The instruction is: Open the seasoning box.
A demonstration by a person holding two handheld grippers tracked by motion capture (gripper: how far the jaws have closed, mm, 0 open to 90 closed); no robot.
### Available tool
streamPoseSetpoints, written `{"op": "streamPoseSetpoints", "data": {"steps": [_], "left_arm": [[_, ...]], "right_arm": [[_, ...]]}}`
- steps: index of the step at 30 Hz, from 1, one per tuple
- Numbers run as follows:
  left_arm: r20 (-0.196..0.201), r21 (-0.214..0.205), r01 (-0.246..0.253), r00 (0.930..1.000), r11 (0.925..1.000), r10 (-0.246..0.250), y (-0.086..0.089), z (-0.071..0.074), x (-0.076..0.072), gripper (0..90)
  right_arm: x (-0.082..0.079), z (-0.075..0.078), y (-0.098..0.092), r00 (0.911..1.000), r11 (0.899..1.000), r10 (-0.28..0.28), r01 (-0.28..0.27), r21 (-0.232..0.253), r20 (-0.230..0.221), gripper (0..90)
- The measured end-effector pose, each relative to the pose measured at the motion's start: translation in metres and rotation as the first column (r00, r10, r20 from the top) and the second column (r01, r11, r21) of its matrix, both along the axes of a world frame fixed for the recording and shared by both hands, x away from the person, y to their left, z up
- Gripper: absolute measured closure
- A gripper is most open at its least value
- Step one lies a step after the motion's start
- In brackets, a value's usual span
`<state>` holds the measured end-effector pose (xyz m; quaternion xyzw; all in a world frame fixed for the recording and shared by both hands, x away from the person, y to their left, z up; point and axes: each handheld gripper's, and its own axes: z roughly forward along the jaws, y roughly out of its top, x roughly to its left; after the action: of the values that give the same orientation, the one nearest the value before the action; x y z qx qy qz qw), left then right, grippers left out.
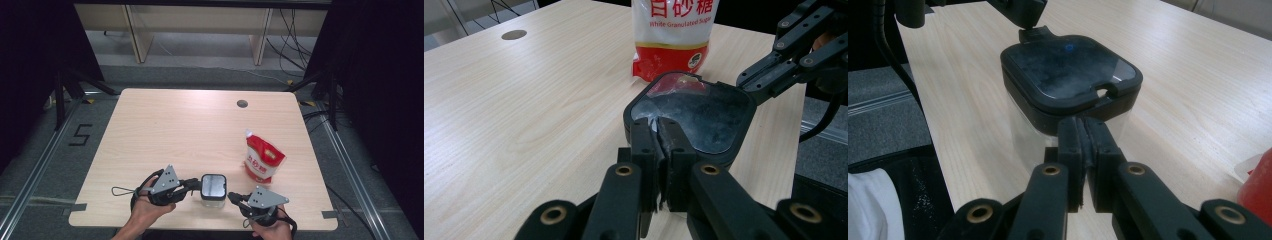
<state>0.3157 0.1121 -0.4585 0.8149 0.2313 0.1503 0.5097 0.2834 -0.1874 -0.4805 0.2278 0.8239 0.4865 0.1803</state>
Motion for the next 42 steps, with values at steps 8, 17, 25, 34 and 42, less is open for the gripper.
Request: {"op": "streamPoseSetpoints", "data": {"steps": [8, 17, 25, 34, 42], "left_arm": [[0.009, 0.005, 0.013, 0.9999, 0.9999, -0.013, 0.002, 0.0, 0.001, 85.7], [-0.007, -0.022, 0.009, 0.9999, 0.9997, -0.009, 0.002, -0.002, 0.001, 85.6], [-0.036, -0.053, 0.001, 0.9994, 0.9986, -0.003, 0.005, -0.003, 0.002, 78.6], [-0.035, -0.033, 0.094, 0.9949, 0.9951, -0.095, 0.021, -0.002, 0.0, 42.9], [-0.039, 0.035, 0.103, 0.9941, 0.9941, -0.102, 0.022, -0.021, 0.01, 38.0]], "right_arm": [[0.0, 0.001, 0.004, 0.9999, 1.0, 0.011, -0.011, -0.012, 0.003, 88.6], [0.0, 0.004, 0.006, 0.9997, 1.0, 0.024, -0.024, 0.008, 0.001, 89.3], [0.0, 0.011, 0.008, 0.9997, 1.0, 0.019, -0.02, 0.02, 0.016, 89.2], [0.0, 0.016, 0.012, 0.9988, 0.999, 0.031, -0.032, 0.024, 0.038, 88.5], [-0.001, 0.022, 0.015, 0.9986, 0.999, 0.024, -0.025, 0.025, 0.046, 88.2]]}}
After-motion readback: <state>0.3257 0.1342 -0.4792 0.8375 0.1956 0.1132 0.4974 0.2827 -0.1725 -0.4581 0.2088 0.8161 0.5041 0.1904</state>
